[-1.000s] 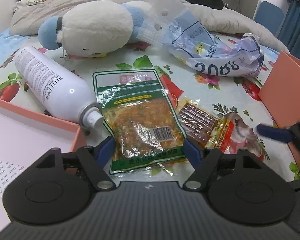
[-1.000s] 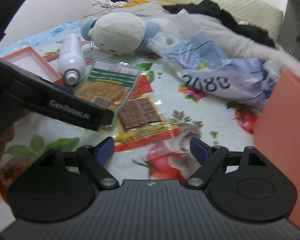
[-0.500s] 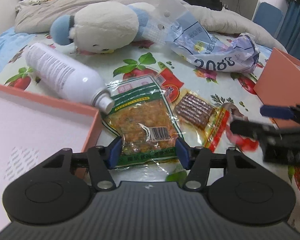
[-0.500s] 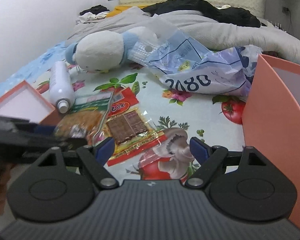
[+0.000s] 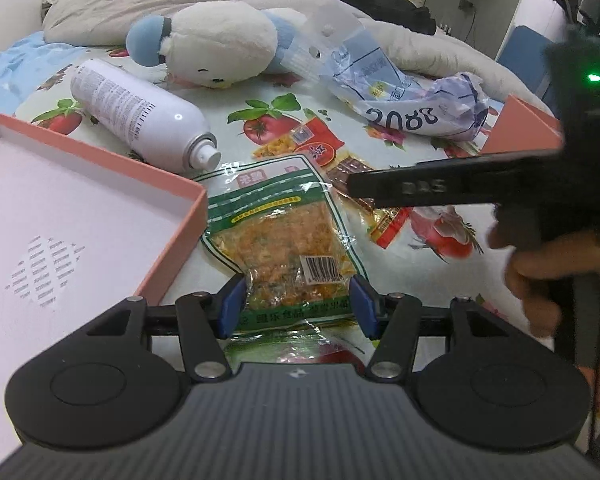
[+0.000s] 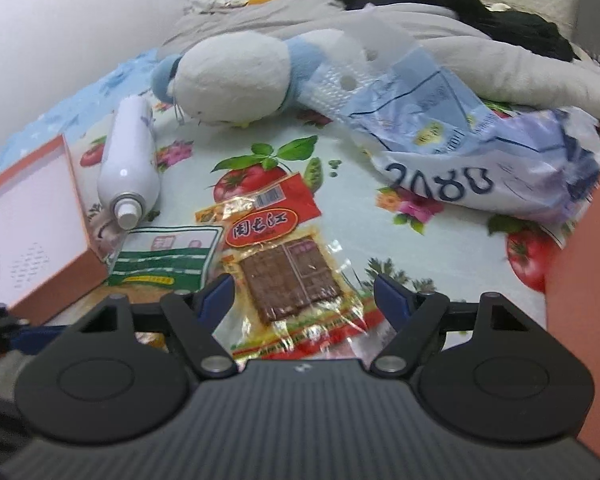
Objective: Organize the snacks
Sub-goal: 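Grasp the green-labelled pickle pack with the left tool while the right tool grasps the meat-strip pack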
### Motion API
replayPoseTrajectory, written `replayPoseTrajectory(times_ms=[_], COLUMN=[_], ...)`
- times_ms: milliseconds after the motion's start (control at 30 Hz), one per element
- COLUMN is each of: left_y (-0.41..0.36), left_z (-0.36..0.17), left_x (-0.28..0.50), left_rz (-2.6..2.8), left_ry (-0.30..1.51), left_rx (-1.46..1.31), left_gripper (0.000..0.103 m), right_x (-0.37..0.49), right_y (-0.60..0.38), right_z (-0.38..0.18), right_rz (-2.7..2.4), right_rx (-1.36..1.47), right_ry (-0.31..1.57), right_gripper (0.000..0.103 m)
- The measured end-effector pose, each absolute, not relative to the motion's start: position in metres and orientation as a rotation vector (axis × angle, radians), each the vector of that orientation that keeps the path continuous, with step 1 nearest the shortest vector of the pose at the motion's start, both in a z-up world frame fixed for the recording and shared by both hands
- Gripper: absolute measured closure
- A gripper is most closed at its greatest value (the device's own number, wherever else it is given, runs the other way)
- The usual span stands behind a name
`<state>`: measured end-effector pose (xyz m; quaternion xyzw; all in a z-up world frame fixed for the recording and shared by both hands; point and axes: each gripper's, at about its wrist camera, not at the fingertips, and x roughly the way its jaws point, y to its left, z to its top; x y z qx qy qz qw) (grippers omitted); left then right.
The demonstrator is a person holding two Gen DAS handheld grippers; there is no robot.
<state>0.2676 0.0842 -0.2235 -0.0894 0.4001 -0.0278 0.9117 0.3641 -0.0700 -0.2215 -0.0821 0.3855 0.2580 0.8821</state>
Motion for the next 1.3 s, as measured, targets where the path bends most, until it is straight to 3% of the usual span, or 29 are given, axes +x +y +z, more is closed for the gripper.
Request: replayPoseTrajectory(times_ms=[300,367,433,767,833,933,1167,1200,1267,1300], left_y=[0.092,0.092,0.093,0.093,0.092,0.089,0.082,0.083,0.087,0.09], left_z=[-0.225,-0.225,-0.224,-0.218,-0.217,-0.213,-0.21,-0.21,-0.212,-0.213], left_x=[0.248,0.249,0.249,0.242,0.241,0.241,0.228,0.227,0.227,0.228], left_rz=[-0.074,-0.073,-0.07,-0.055,-0.047,-0.039,-0.039,-0.035,-0.027,0.004], left_ry=[0.822,0.82,0.818,0.816,0.827,0.837,0.864,0.872,0.887,0.888], left_rx=[-0.212,-0.218,-0.227,-0.26,-0.268,-0.269,-0.289,-0.303,-0.355,-0.387], left_gripper=[0.042,0.042,0.042,0.044,0.059,0.068,0.072,0.07,0.054,0.034], right_x=[0.37,0.368,0.363,0.327,0.315,0.298,0.253,0.248,0.242,0.24], right_y=[-0.055,-0.055,-0.053,-0.076,-0.082,-0.09,-0.11,-0.111,-0.114,-0.115], right_z=[-0.233,-0.231,-0.227,-0.219,-0.214,-0.207,-0.192,-0.192,-0.196,-0.198], right_rz=[0.609,0.626,0.631,0.553,0.514,0.477,0.428,0.421,0.414,0.411], right_rx=[-0.248,-0.251,-0.262,-0.247,-0.248,-0.254,-0.227,-0.234,-0.232,-0.226], right_ry=[0.863,0.865,0.866,0.846,0.846,0.852,0.861,0.858,0.875,0.884], right_gripper=[0.023,0.031,0.048,0.051,0.05,0.05,0.05,0.05,0.05,0.05])
